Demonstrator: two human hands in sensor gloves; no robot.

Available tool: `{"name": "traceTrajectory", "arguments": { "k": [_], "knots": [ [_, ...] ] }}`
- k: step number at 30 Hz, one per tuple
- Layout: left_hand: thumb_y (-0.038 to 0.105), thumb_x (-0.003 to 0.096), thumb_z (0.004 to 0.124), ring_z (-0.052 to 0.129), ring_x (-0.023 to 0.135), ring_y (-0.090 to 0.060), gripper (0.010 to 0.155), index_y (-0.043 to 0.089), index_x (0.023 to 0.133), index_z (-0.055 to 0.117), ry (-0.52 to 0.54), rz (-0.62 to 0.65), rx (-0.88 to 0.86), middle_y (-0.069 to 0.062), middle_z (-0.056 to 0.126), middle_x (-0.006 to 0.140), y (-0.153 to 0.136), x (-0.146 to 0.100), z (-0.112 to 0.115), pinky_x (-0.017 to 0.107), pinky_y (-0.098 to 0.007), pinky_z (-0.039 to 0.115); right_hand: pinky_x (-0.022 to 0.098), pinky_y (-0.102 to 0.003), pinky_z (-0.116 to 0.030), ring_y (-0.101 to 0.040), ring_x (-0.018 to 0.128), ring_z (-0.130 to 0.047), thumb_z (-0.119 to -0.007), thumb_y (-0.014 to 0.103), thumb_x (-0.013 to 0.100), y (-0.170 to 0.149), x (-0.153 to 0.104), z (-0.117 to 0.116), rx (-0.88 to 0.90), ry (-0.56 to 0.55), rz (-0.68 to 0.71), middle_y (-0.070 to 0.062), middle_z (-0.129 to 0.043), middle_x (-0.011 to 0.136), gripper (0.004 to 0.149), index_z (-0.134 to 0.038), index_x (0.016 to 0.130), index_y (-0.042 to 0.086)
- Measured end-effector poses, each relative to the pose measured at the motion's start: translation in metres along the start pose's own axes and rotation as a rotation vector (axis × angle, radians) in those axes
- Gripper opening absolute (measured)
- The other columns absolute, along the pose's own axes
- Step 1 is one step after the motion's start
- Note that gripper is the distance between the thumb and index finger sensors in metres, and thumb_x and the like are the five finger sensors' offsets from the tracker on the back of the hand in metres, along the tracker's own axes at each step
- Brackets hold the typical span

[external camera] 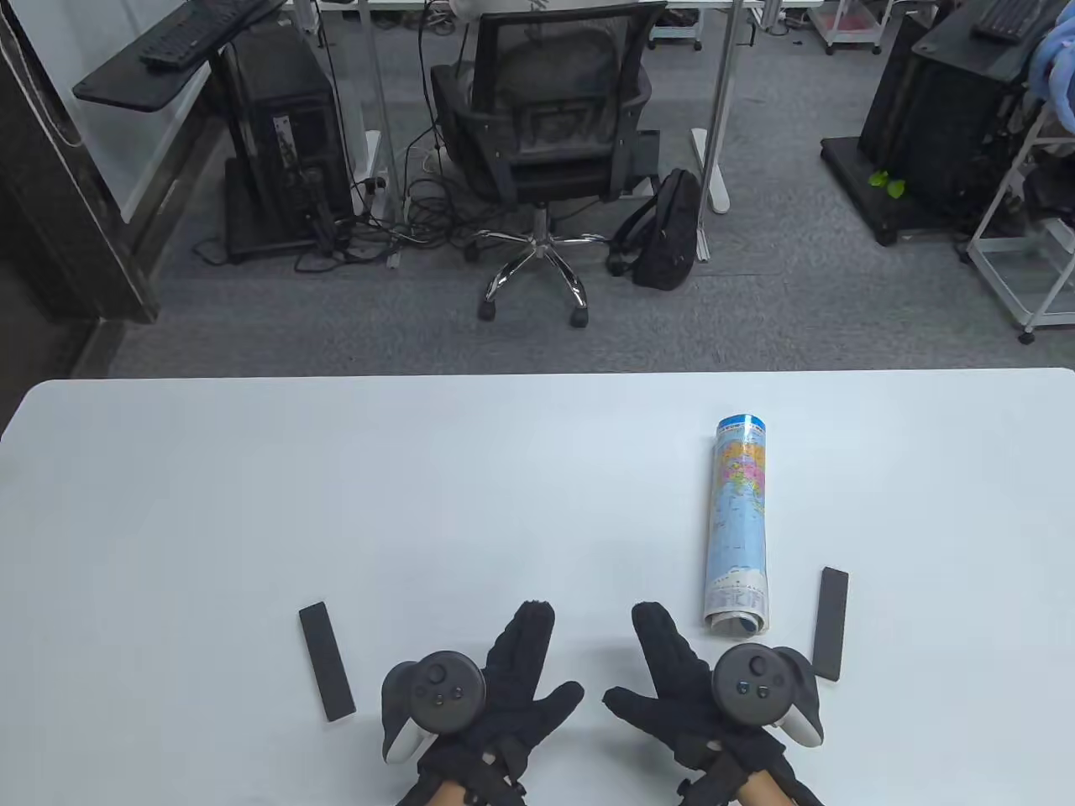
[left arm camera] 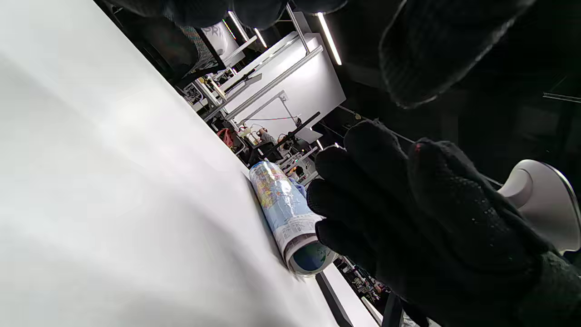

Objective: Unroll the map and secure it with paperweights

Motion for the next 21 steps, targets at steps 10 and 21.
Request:
{"name": "traceTrajectory", "arguments": {
  "k": [10,21],
  "knots": [
    [0.052,0.0527,0.073,0.041,0.101,-0.049,0.083,0.019,0.11,0.024,0.008,0.003,-0.005,-0.02,0.029,0.114,-0.0019,0.0001,0.0,0.069,-0.064,0.045,0.058,-0.07,-0.039,-0.062,0.089,-0.034,-0.075,0.042,0.055,-0.004,-0.0002,0.0022,0.022,-0.017,-0.015,-0.037,-0.024,0.106,0.083,-0.023,0.105,0.001],
    [0.052,0.0529,0.073,0.041,0.101,-0.049,0.083,0.019,0.11,0.023,0.009,-0.014,-0.009,-0.02,0.028,0.114,-0.0039,0.0003,-0.0006,0.069,-0.064,0.045,0.057,-0.071,-0.038,-0.063,0.089,-0.032,-0.075,0.042,0.055,-0.0049,-0.0006,0.0008,0.02,-0.012,-0.02,-0.037,-0.023,0.106,0.083,-0.024,0.105,0.001]
  ]
}}
Point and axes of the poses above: the tracker on the back of each hand, its own y axis roughly to the thumb side, its own x axis roughly from the wrist to the fingertips, z = x × y, the point moved 5 cm from there along x, roughly from the wrist to the fingertips
